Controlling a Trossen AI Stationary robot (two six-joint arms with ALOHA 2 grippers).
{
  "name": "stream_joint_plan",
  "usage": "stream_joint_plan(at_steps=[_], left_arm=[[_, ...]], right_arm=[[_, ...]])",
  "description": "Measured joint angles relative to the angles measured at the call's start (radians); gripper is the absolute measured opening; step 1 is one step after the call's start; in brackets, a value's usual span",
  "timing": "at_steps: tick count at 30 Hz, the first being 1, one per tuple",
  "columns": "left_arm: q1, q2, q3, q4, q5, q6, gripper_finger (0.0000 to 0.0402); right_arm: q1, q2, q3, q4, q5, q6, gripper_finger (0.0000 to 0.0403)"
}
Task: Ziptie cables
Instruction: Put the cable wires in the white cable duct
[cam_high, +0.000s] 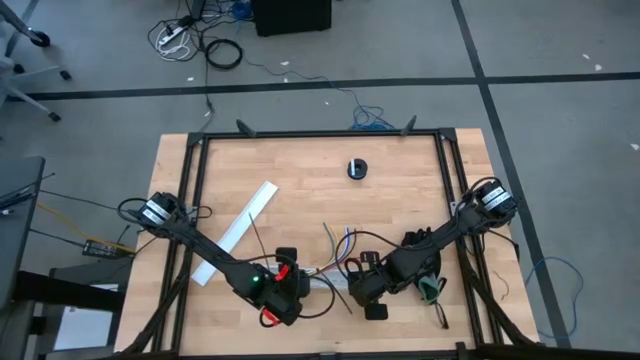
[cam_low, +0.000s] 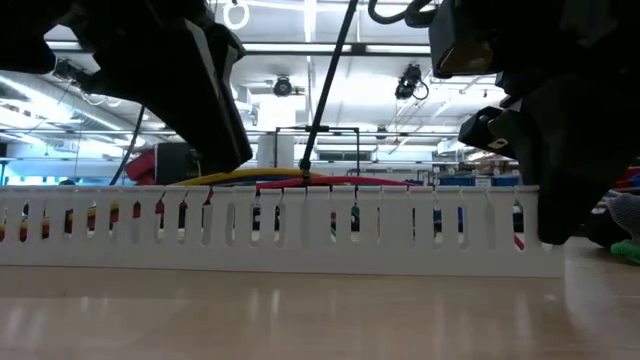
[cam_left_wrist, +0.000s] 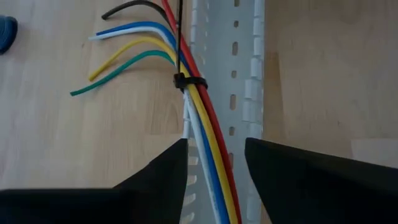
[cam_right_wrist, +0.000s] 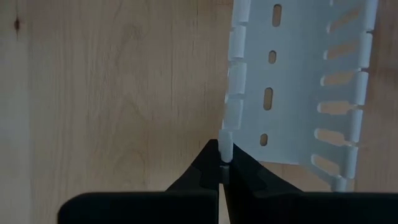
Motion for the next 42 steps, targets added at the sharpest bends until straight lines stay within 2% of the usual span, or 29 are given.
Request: stream_joint_plan(at_steps=[12, 22, 26, 29, 32, 35, 42], left_arm=[[0.001, 0.000, -0.002, 0.002, -0.001, 0.030, 0.0007], [0.006, 0.001, -0.052, 0.038, 0.008, 0.023, 0.0001], [0.006, 0.001, -0.052, 0.041, 0.008, 0.023, 0.0000], [0.006, 0.001, -0.052, 0.042, 0.008, 0.023, 0.0000], [0.006, 0.001, -0.052, 0.044, 0.012, 0.023, 0.0000], [0.006, 0.001, -0.052, 0.044, 0.021, 0.022, 0.0000], [0.006, 0.001, -0.052, 0.044, 0.026, 0.004, 0.0000]], right_arm=[[0.000, 0.002, 0.000, 0.019, -0.003, -0.008, 0.0008], [0.011, -0.057, -0.003, 0.048, -0.012, -0.043, 0.0082], [0.011, -0.123, -0.002, 0.050, 0.009, -0.051, 0.0097], [0.012, -0.174, -0.002, 0.021, 0.058, -0.060, 0.0096], [0.012, -0.228, -0.002, -0.060, 0.158, -0.109, 0.0094], [-0.031, -0.260, -0.002, -0.083, 0.214, -0.192, 0.0096], [-0.183, -0.223, 0.000, -0.005, 0.013, -0.405, 0.0098]])
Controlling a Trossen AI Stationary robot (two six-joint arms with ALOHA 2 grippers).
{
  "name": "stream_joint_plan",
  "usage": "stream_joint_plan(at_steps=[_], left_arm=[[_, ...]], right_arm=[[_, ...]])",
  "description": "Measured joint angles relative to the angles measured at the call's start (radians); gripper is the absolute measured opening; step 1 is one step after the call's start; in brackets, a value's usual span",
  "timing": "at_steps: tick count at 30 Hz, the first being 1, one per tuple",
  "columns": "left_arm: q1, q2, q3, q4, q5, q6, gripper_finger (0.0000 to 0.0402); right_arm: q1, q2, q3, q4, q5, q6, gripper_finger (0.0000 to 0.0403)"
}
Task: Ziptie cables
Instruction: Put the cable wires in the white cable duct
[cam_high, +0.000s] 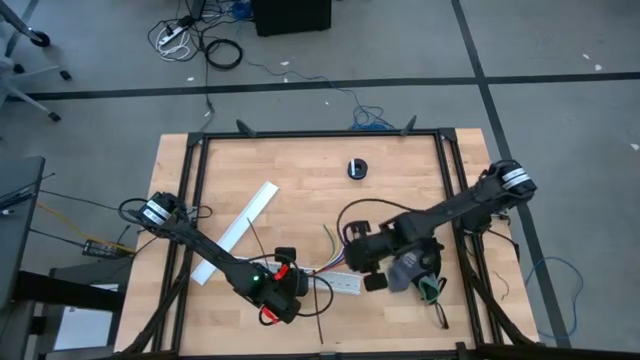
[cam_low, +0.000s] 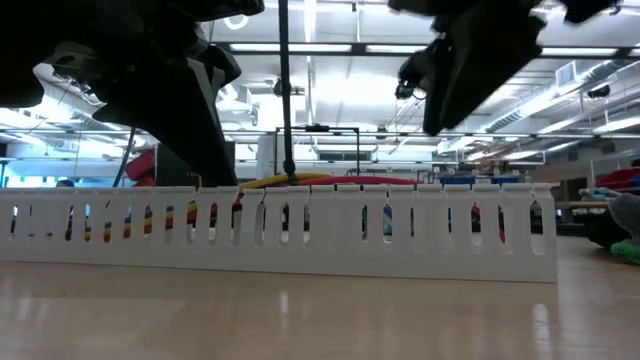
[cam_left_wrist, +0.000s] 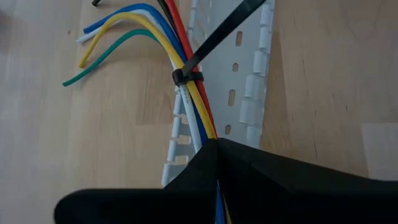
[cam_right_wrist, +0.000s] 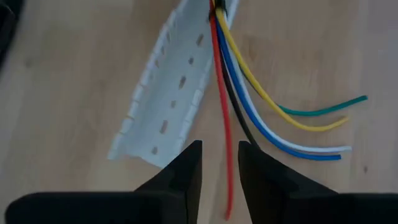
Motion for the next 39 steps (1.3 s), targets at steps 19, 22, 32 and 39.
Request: stream_joint_plan(at_steps=[19, 22, 32, 39], left_arm=[[0.000, 0.000, 0.000, 0.000, 0.021, -0.004, 0.0000], [0.000, 0.000, 0.000, 0.000, 0.023, -0.004, 0.0000], [0.000, 0.000, 0.000, 0.009, 0.023, 0.011, 0.0000], [0.000, 0.000, 0.000, 0.017, 0.024, 0.017, 0.0000]], right_arm=[[0.028, 0.135, 0.000, 0.241, 0.447, -0.271, 0.0117], [0.038, 0.135, 0.000, 0.360, 0.464, -0.330, 0.0114], [0.058, 0.128, 0.011, 0.414, 0.424, -0.181, 0.0113], [0.009, 0.116, 0.210, -0.039, 0.077, -0.108, 0.0113]])
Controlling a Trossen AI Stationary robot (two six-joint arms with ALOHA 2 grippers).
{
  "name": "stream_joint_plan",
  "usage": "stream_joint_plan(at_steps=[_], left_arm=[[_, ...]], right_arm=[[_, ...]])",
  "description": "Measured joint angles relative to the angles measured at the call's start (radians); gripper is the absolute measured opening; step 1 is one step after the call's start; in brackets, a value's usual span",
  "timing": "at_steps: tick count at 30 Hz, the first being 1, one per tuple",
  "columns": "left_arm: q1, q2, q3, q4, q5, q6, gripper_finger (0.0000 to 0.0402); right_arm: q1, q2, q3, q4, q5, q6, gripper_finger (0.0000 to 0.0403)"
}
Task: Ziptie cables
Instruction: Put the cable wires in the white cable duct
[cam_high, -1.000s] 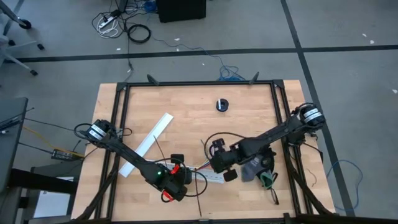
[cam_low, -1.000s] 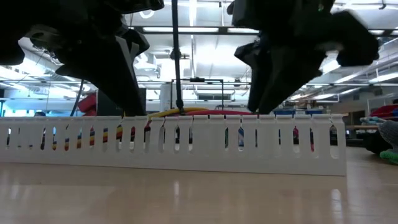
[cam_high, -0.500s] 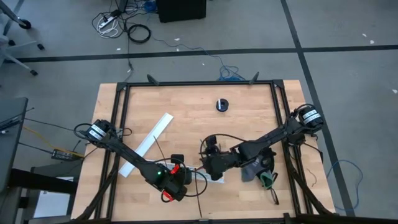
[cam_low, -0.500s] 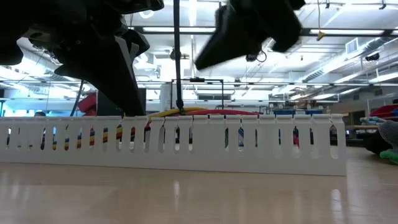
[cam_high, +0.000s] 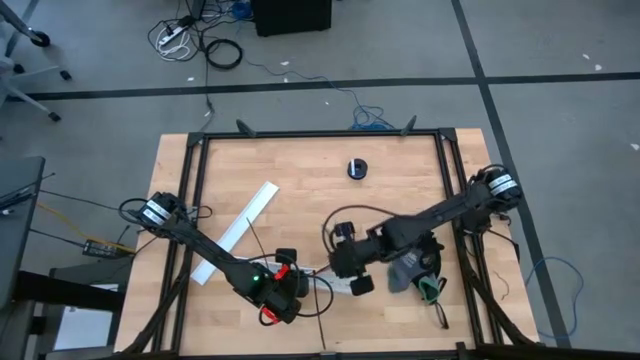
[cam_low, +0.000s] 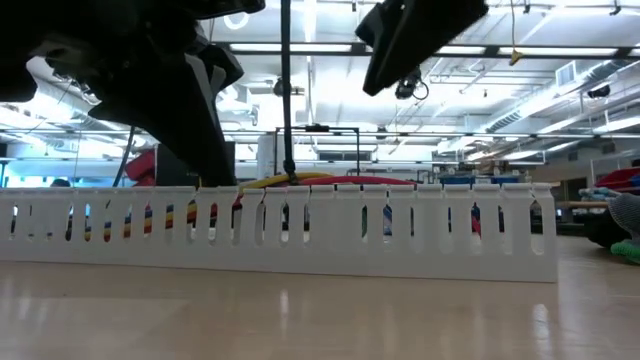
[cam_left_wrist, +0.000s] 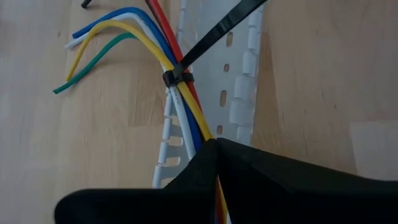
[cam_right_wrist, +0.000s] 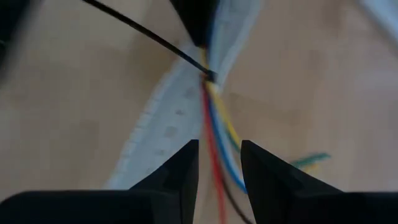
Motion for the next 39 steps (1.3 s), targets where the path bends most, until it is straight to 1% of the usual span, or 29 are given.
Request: stream_joint_plan(at_steps=[2, 4, 7, 10, 15, 19, 23, 25, 28, 31, 35, 39], left_arm=[[0.000, 0.000, 0.000, 0.013, 0.000, -0.001, 0.0000], [0.000, 0.000, 0.000, 0.019, 0.000, -0.001, 0.0000], [0.000, 0.000, 0.000, 0.019, 0.000, -0.002, 0.0000], [0.000, 0.000, 0.000, 0.017, 0.003, -0.002, 0.0000], [0.000, 0.000, 0.000, 0.014, 0.003, 0.002, 0.0000], [0.000, 0.000, 0.000, 0.011, 0.003, 0.006, 0.0000], [0.000, 0.000, 0.000, 0.011, 0.005, 0.009, 0.0000], [0.000, 0.000, 0.000, 0.011, 0.009, 0.009, 0.0000], [0.000, 0.000, 0.000, 0.012, 0.010, 0.009, 0.0000], [0.001, -0.001, 0.000, 0.012, 0.010, 0.007, 0.0000], [0.000, -0.001, 0.000, 0.016, 0.012, 0.006, 0.0000], [0.000, -0.001, 0.000, 0.013, 0.011, 0.006, 0.0000]], right_arm=[[-0.027, 0.001, 0.020, -0.017, -0.079, 0.011, 0.0117], [-0.053, 0.001, 0.023, -0.028, -0.112, 0.022, 0.0125], [-0.080, 0.003, 0.022, -0.095, -0.110, 0.023, 0.0146], [-0.094, 0.003, 0.022, -0.112, -0.108, 0.026, 0.0176], [-0.096, 0.011, -0.002, -0.081, -0.111, -0.011, 0.0227], [-0.097, 0.039, -0.065, -0.024, -0.102, -0.080, 0.0249], [-0.108, 0.048, -0.075, 0.004, -0.067, -0.110, 0.0252], [-0.117, 0.061, -0.075, 0.011, -0.068, -0.121, 0.0248], [-0.137, 0.106, -0.075, 0.019, -0.112, -0.125, 0.0241], [-0.144, 0.146, -0.075, 0.023, -0.118, -0.147, 0.0237], [-0.144, 0.152, -0.075, 0.056, -0.116, -0.173, 0.0235], [-0.146, 0.152, -0.079, 0.128, -0.124, -0.202, 0.0236]])
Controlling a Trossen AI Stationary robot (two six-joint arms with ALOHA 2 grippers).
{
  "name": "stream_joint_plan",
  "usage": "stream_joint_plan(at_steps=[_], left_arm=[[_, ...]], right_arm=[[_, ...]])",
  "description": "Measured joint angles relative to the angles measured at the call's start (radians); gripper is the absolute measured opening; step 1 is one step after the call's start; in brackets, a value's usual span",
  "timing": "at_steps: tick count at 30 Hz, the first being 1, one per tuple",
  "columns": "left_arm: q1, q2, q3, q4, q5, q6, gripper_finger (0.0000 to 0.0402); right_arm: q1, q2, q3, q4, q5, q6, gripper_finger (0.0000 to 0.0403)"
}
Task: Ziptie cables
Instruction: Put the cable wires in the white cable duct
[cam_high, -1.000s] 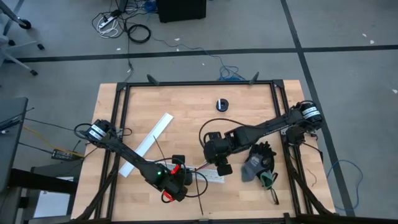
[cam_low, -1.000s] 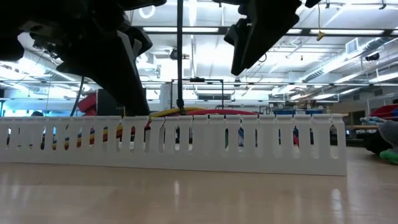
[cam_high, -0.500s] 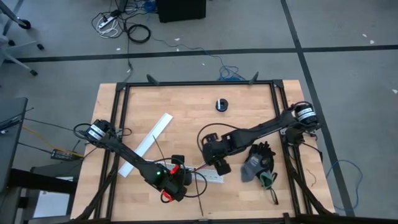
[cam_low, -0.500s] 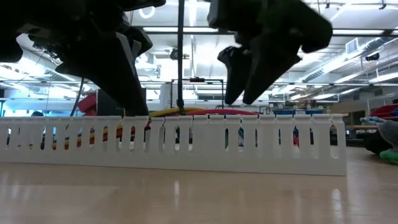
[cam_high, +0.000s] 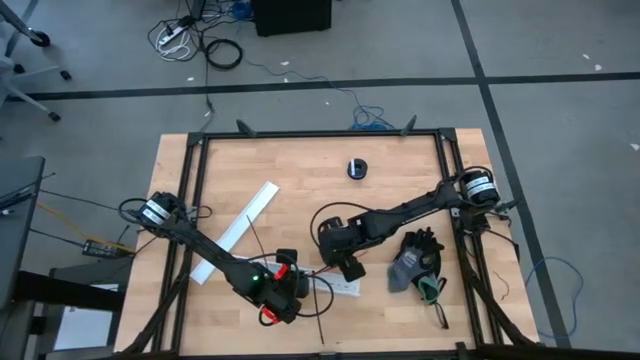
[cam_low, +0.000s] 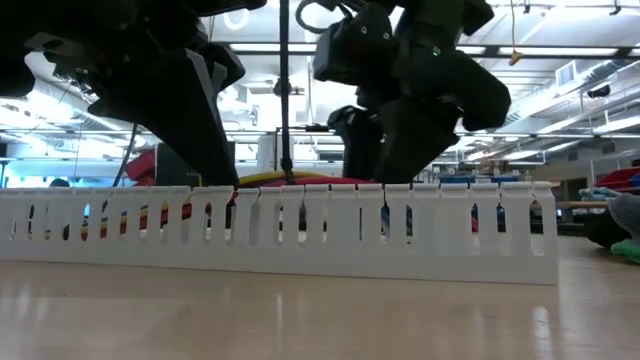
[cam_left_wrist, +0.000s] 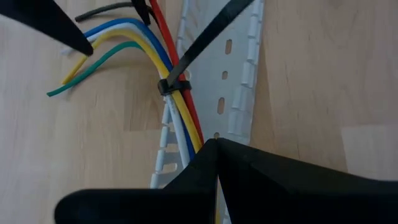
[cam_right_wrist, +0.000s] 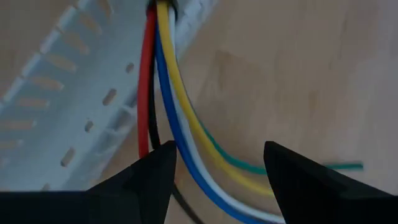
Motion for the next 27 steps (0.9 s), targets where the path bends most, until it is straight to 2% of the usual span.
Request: stream_joint_plan(at_steps=[6, 11, 14, 19, 27], left_arm=[[0.000, 0.000, 0.000, -0.001, 0.000, -0.001, 0.0000], [0.000, 0.000, 0.000, -0.007, 0.000, -0.001, 0.0000], [0.000, 0.000, 0.000, -0.005, 0.000, -0.002, 0.0000], [0.000, 0.000, 0.000, -0.001, 0.000, -0.002, 0.0000], [0.000, 0.000, 0.000, 0.005, 0.000, -0.010, 0.0000]], right_arm=[[-0.012, 0.035, -0.001, 0.041, -0.048, -0.026, 0.0221], [-0.014, 0.076, -0.001, 0.029, -0.073, -0.026, 0.0184], [-0.014, 0.081, -0.001, 0.014, -0.048, -0.025, 0.0134], [-0.014, 0.066, 0.001, -0.021, -0.026, -0.030, 0.0021], [0.004, 0.049, 0.121, -0.165, -0.007, -0.012, 0.0008]])
